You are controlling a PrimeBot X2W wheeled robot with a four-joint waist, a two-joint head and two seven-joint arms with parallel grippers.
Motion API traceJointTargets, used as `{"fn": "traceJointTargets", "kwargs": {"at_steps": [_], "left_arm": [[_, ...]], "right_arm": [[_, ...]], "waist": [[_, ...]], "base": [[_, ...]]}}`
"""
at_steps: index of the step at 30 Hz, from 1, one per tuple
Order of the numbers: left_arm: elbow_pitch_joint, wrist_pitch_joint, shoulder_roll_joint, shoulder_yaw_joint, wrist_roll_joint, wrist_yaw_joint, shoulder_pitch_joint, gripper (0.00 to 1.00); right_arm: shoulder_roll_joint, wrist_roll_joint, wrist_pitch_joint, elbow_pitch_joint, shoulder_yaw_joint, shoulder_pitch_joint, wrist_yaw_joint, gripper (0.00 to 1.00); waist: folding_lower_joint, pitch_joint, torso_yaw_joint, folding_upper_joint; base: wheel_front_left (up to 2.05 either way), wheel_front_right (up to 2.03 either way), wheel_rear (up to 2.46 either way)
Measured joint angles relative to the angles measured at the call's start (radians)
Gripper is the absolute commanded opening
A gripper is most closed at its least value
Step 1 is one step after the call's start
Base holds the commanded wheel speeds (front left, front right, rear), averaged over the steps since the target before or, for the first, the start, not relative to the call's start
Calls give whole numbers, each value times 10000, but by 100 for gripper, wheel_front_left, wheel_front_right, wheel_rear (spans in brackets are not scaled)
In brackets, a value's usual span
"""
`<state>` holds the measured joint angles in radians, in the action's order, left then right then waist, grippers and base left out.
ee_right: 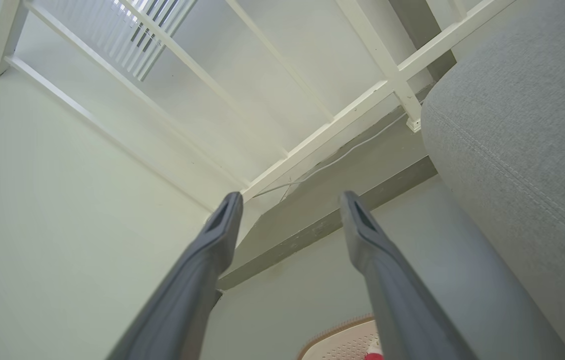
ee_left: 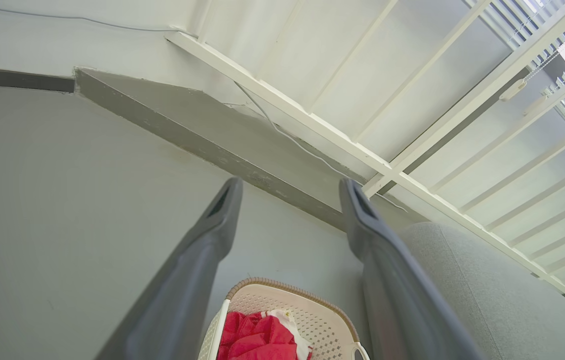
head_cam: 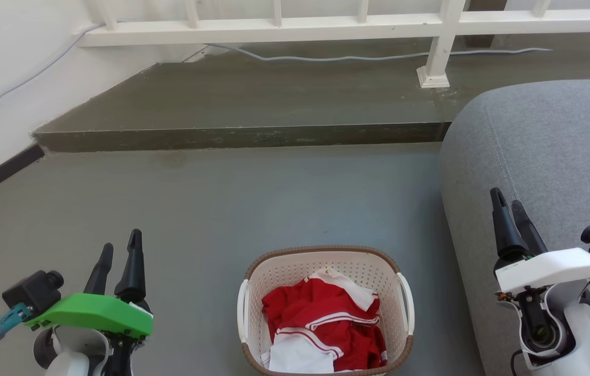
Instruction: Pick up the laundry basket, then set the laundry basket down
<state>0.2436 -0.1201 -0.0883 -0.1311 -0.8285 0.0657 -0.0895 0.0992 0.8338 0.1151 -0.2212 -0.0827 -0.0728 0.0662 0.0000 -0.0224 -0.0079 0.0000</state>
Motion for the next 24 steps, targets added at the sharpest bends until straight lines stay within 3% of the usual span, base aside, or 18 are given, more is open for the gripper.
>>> {"fn": "traceJointTargets", "kwargs": {"at_steps": [24], "left_arm": [[-267,-838,88,-303,3306,2,-145,100]], "right_arm": [[-36,-3359,874,142,-443,-70,-255,100]], "waist": [[0,-60,18,0]], "base": [[0,0,0]]}}
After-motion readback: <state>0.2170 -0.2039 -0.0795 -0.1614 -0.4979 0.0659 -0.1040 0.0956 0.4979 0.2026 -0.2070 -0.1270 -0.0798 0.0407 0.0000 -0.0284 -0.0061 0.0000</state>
